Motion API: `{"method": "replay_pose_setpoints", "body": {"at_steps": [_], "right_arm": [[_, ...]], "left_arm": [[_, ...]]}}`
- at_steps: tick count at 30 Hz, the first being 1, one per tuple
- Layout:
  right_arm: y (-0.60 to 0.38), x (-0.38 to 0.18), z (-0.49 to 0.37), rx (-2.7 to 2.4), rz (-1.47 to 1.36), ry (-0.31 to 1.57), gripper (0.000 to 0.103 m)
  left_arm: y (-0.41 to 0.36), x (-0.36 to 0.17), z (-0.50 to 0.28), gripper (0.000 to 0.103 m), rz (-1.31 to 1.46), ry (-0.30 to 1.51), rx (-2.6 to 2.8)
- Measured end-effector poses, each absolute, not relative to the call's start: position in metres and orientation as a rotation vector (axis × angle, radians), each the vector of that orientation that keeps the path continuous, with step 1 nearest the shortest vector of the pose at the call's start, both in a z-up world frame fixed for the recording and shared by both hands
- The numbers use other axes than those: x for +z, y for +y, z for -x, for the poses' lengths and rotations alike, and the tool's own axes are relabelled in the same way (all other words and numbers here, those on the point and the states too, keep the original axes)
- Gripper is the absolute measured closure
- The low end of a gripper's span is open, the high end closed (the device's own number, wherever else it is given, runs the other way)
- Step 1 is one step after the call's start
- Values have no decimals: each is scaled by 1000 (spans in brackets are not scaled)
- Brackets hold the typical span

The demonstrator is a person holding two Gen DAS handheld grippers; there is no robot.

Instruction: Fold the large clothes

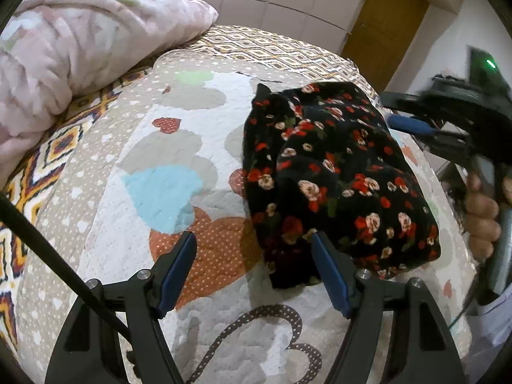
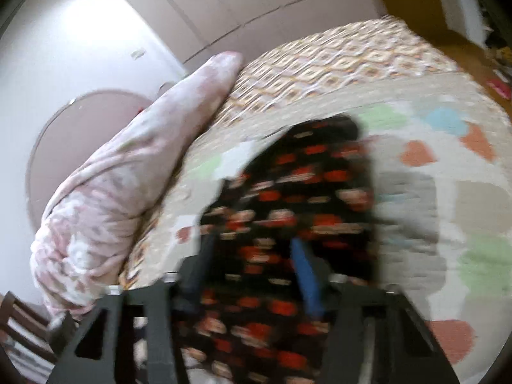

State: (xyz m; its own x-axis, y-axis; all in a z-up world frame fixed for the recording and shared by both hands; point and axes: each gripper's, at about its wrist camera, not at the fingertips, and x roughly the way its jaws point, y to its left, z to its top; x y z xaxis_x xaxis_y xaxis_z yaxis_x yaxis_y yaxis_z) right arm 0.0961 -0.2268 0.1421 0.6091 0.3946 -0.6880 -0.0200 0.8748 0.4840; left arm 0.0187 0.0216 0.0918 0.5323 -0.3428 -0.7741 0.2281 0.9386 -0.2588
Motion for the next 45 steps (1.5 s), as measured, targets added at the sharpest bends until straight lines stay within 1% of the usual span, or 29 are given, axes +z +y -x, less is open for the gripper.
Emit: {"method": "replay_pose_setpoints", "body": {"at_steps": [1, 2, 7, 8, 10, 11, 12, 13, 15, 19, 23, 25, 26, 28, 29, 30, 32, 35, 38, 40, 42, 44, 45], "right_arm": [[-214, 139, -106, 266, -435, 914, 70], [-201, 135, -118, 285, -409, 939, 72], [-152, 108, -161, 327, -257, 1081, 72], [-145, 102, -169, 317, -209, 1113, 73], [-139, 89, -184, 281, -147, 1168, 78], [-136, 82, -193, 263, -127, 1191, 79], [-136, 75, -202, 251, -119, 1212, 79], [-135, 69, -210, 249, -116, 1231, 79], [-131, 62, -222, 251, -91, 1246, 79], [-125, 47, -242, 233, -86, 1250, 79], [-136, 38, -248, 223, -179, 1195, 80], [-143, 42, -245, 227, -220, 1167, 80], [-145, 49, -241, 224, -215, 1148, 80], [-150, 76, -225, 237, -213, 1086, 78], [-155, 90, -214, 246, -227, 1058, 78], [-160, 101, -205, 255, -243, 1038, 78], [-173, 125, -177, 273, -270, 987, 78], [-195, 141, -131, 333, -326, 935, 77], [-225, 124, -91, 389, -471, 921, 77], [-245, 92, -67, 392, -559, 944, 77], [-260, 58, -48, 397, -640, 965, 79], [-273, 42, -34, 373, -668, 931, 92], [-281, 41, -32, 368, -701, 923, 93]], "left_arm": [[25, 93, -22, 30, 146, 946, -337], [28, 94, -24, 30, 159, 939, -333], [48, 101, -49, 30, 272, 894, -289], [49, 98, -58, 31, 301, 904, -288], [45, 86, -73, 47, 348, 955, -312], [40, 76, -79, 62, 363, 1003, -334], [36, 68, -82, 68, 369, 1037, -345], [30, 59, -83, 69, 372, 1066, -352], [21, 49, -80, 71, 340, 1066, -330], [16, 47, -80, 75, 336, 1053, -312], [15, 48, -81, 75, 338, 1056, -318], [19, 49, -77, 74, 336, 1059, -327], [21, 52, -73, 73, 335, 1058, -332], [27, 59, -65, 67, 322, 1042, -324], [29, 63, -61, 61, 310, 1032, -317], [33, 69, -55, 53, 294, 1018, -302], [40, 78, -43, 46, 278, 985, -273], [50, 87, -28, 43, 271, 959, -250], [57, 90, -16, 41, 269, 942, -229], [55, 95, -6, 41, 250, 928, -223], [53, 100, 4, 41, 226, 909, -220], [51, 109, 14, 40, 195, 878, -211], [51, 112, 18, 38, 184, 865, -205]]}}
